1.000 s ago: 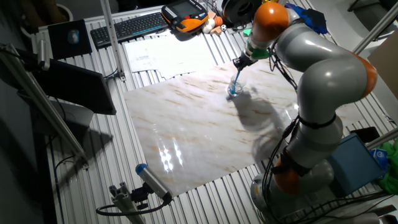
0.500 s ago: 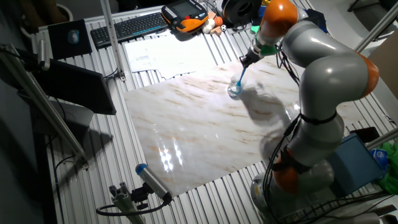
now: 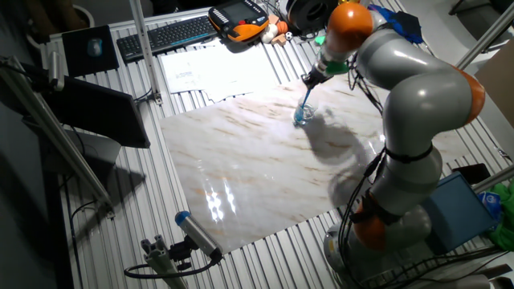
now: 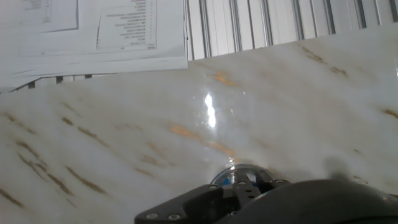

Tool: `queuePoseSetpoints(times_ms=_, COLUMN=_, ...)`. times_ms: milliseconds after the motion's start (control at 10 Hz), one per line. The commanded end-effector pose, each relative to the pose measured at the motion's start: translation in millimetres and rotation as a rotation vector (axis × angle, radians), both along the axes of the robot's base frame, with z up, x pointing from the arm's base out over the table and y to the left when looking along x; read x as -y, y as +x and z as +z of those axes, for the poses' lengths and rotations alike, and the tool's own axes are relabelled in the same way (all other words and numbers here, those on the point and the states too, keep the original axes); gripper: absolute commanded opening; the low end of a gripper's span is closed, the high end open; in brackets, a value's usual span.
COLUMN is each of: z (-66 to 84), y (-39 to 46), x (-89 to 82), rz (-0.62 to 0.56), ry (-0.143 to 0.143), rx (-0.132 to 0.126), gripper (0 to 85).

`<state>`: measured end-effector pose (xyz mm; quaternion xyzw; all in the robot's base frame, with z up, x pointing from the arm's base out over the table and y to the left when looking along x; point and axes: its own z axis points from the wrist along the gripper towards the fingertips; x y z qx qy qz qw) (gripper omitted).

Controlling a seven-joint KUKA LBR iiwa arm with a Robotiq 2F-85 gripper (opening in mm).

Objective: Stir the beaker with a glass rod

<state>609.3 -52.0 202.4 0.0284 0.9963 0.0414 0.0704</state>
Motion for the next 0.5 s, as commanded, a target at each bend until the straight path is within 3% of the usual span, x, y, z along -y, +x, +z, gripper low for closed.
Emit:
queuePoseSetpoints(times_ms=0, z=1.0, y=-5.4, x=14.9, rz=0.015, ry=0.005, rx=-0.001, gripper=0.0)
queuePoseSetpoints(times_ms=200, z=7.2, y=-29.7, x=16.4, rz=0.014, ry=0.01, rx=-0.008, gripper=0.0)
queuePoseSetpoints(times_ms=300, z=8.8, y=-40.6, x=7.6, rz=-0.01, ry=0.012, rx=-0.007, gripper=0.0)
queuePoseSetpoints(times_ms=400, z=7.7, y=-45.3, x=-5.4, rz=-0.042, ry=0.005, rx=-0.007, gripper=0.0)
